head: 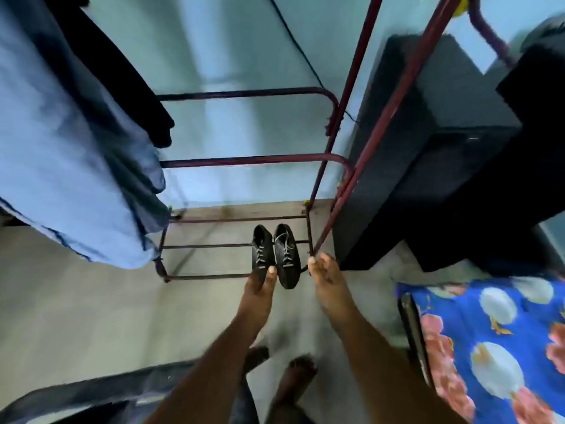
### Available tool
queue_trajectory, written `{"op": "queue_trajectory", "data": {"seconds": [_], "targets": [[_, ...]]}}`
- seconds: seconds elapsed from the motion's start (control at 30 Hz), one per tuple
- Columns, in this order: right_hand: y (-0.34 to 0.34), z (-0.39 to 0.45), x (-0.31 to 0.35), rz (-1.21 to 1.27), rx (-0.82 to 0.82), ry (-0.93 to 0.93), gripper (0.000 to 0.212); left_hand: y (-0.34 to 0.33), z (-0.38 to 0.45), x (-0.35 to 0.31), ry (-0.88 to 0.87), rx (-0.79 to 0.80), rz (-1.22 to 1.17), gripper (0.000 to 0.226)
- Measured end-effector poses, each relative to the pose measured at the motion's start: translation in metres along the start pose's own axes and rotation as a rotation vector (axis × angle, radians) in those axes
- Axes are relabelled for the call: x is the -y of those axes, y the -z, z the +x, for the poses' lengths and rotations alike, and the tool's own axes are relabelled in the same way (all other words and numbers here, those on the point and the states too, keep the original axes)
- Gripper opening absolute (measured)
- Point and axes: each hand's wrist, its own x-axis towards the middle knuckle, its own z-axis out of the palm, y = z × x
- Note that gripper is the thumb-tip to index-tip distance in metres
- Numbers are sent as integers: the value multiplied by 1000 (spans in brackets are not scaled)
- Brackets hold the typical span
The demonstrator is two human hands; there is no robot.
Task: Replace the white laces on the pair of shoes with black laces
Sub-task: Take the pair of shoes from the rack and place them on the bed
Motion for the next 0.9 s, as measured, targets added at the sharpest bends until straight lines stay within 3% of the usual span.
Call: {"op": "queue_trajectory", "data": {"seconds": [0.07, 0.17, 0.27, 0.4, 0.53, 0.57, 0.67, 0.73, 0.83, 0.9], "targets": [[-25, 46, -26, -12, 24, -21, 55, -7, 54, 27, 14, 1, 0, 47], [-57, 109, -70, -27, 70, -64, 30, -14, 135, 73, 81, -12, 12, 51], [-81, 159, -109, -48, 57, -56, 39, -20, 200, 118, 98, -42, 29, 52], [-110, 222, -158, -99, 44, -89, 25, -25, 275, 170, 149, -39, 45, 51], [-139, 280, -212, -179, 62, -147, 68, -28, 334, 220, 202, -77, 33, 27], [-145, 291, -223, -208, 53, -165, 77, -29, 345, 235, 205, -85, 36, 30], [-158, 313, -249, -317, -1, -242, 103, -38, 386, 321, 249, -71, 63, 71], [-162, 321, -261, -324, 2, -308, 117, -44, 391, 339, 303, -44, 60, 87], [-164, 330, -275, -246, 35, -388, 118, -48, 377, 317, 312, -78, 0, 70], [-164, 334, -279, -282, -6, -382, 110, -50, 380, 318, 330, -81, -26, 77]]}}
